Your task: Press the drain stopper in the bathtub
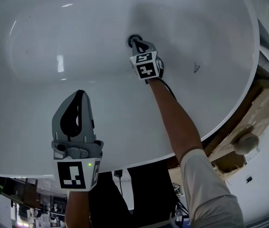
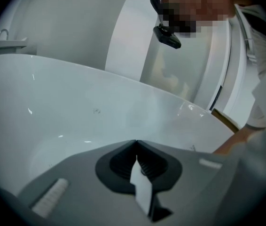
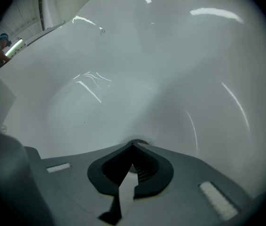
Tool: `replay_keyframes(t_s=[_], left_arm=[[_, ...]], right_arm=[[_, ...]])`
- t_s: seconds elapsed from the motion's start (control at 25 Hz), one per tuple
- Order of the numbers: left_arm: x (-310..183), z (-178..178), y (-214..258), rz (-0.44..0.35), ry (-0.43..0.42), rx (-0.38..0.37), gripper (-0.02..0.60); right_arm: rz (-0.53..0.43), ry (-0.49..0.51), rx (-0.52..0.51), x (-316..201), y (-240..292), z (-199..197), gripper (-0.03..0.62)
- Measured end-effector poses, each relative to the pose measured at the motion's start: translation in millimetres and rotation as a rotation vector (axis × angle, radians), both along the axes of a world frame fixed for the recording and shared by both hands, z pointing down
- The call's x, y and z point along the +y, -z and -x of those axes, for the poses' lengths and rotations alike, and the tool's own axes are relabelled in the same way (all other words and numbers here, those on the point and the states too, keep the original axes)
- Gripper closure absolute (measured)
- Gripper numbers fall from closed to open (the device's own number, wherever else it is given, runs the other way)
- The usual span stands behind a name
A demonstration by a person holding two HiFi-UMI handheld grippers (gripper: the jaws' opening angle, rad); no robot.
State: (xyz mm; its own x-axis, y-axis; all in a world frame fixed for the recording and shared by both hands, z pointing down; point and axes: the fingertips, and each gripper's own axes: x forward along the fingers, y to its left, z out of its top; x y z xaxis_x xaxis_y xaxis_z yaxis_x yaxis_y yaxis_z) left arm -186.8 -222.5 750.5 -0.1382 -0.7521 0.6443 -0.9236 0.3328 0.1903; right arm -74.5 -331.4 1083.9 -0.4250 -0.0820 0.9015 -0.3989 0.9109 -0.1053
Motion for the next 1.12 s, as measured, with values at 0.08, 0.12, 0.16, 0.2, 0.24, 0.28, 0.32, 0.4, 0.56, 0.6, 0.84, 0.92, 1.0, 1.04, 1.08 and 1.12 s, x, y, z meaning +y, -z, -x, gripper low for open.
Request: replay_keyframes(t_s=[0.08,0.12,0.16,0.2,0.24,0.28,0.32,0.4,0.56,0.6,0.84,0.92,1.0,1.04,1.08,1.12], left_arm=[[1,-2,-3,0.001,-0.001,0.003,0.581],[1,-3,-5,0.002,-0.002,0.006,0.581],[1,-4,-6,0.003,-0.005,0.009,0.581],[1,-6,-8,0.004,-0.009,0.011,0.581],[2,-7,-9,0.006,-0.013,0.015,0.581],[3,-9,-10,0.011,-0.015,0.022,0.581],[5,-10,-11,0.017,-0.017,0.030,0.581],[4,-10,-12,0.010,-0.015,0.031,0.581],[2,-9,-14,-0.003,-0.008,0.027,0.581],[2,-8,-15,-0.004,-0.006,0.029,0.581],[2,-7,-22,-0.006,-0.005,0.032,0.581],[3,-9,-22,-0.004,-0.006,0.033,0.581],[3,-11,-20,-0.011,-0.010,0.028,0.581],[4,-12,-18,-0.009,-0.011,0.030,0.581],[6,-13,-16,-0.003,-0.011,0.034,0.581],[8,-14,-14,0.002,-0.011,0.039,0.581]], right_arm=[[0.005,0.000,0.015,1,-9,-1,0.597],[0.008,-0.003,0.025,2,-14,-2,0.597],[0.010,-0.008,0.037,2,-18,-5,0.597],[0.012,-0.014,0.048,2,-23,-7,0.597],[0.015,-0.019,0.055,3,-26,-9,0.597],[0.017,-0.022,0.059,4,-29,-10,0.597],[0.017,-0.025,0.058,4,-31,-10,0.597],[0.010,-0.035,0.053,3,-32,-9,0.597],[0.009,-0.037,0.056,1,-36,-5,0.597],[0.006,-0.032,0.061,1,-37,-4,0.597],[-0.005,-0.038,0.073,0,-40,-4,0.597],[0.005,-0.066,0.080,0,-43,-5,0.597],[0.023,-0.101,0.089,-2,-43,-6,0.595],[0.032,-0.114,0.090,-3,-42,-6,0.595],[0.040,-0.123,0.088,-3,-40,-6,0.595],[0.048,-0.127,0.083,-3,-37,-6,0.595]])
